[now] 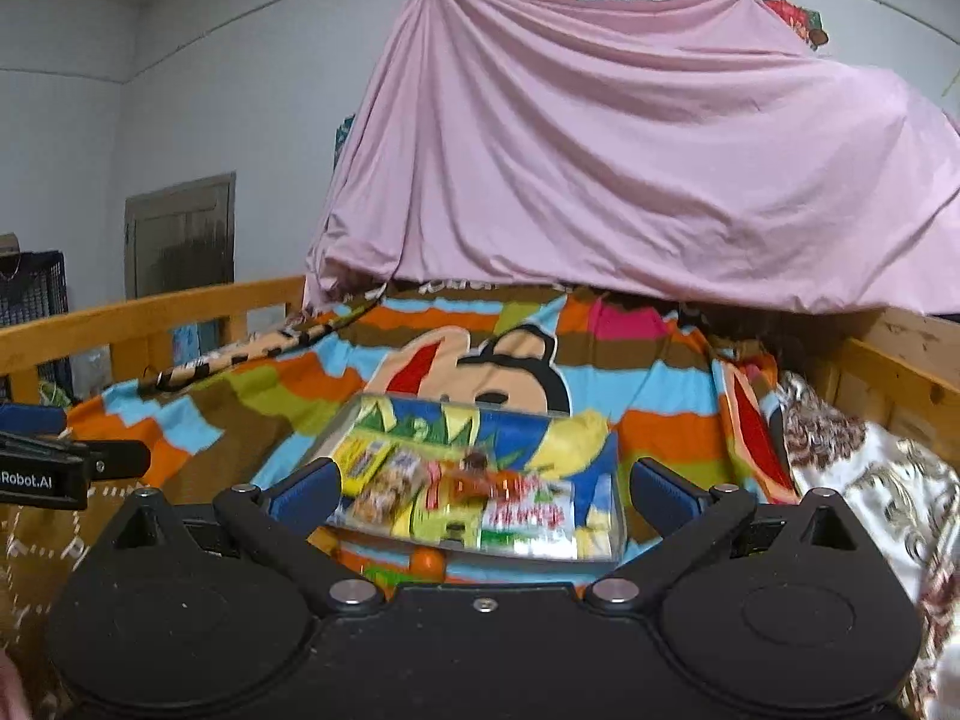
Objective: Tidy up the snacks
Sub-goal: 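Lift both open tools up away from the metal tray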
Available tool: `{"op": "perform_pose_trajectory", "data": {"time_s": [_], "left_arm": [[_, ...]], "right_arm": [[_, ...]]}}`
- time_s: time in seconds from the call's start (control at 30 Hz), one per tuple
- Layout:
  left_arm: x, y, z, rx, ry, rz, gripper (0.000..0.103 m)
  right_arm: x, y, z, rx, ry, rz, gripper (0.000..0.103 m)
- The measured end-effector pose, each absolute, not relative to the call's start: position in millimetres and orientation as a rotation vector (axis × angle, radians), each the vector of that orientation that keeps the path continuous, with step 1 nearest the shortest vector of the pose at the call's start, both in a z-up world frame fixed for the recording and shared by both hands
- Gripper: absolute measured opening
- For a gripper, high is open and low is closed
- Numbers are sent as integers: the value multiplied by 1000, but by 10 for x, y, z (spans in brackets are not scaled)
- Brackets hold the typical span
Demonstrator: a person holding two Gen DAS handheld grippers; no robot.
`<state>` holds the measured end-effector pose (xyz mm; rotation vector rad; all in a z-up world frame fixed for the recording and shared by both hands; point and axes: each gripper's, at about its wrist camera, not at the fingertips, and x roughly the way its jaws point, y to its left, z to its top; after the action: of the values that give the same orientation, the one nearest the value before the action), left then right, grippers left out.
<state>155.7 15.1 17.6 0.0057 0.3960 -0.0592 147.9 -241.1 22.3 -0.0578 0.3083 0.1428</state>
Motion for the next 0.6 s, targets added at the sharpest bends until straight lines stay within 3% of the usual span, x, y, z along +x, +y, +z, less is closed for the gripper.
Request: {"op": "perform_pose_trajectory", "data": {"time_s": [0.6], "left_arm": [[1169,-46,32,92,556,-88,103]], "right_arm": [[1107,-2507,-36,-4,506,164,102]]}}
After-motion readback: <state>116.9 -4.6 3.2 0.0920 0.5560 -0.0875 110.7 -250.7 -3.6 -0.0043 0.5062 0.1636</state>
